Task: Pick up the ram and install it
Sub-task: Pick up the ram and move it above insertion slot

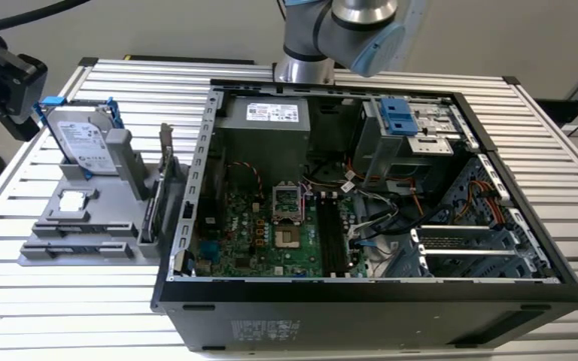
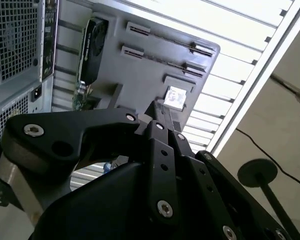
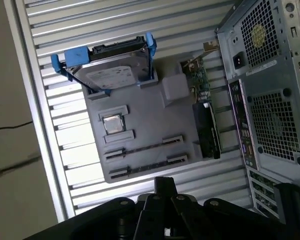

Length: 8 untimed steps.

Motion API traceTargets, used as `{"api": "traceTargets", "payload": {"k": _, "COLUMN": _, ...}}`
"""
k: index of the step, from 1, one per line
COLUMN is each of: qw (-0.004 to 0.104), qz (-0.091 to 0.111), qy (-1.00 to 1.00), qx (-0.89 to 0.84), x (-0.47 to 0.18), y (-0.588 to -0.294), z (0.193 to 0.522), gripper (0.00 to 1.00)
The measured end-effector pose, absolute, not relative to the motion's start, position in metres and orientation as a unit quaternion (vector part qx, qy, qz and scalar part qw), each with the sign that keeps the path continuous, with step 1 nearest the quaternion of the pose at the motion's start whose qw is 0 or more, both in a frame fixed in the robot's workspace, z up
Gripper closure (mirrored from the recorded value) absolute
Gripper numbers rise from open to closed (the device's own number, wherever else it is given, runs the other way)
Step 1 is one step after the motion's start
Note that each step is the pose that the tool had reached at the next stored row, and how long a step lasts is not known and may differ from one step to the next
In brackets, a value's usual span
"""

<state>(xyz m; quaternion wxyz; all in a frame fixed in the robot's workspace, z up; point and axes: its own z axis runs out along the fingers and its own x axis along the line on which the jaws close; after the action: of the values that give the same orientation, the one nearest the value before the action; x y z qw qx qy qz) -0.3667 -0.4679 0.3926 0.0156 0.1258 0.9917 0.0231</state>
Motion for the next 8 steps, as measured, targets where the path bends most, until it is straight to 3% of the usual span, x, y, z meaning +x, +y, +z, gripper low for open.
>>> {"api": "traceTargets", "payload": {"k": 8, "qw": 0.016, "qz": 0.023, "qy": 0.991, "qx": 0.132, "x": -0.3667, "y": -0.4679, "z": 0.3926, "gripper": 1.00}}
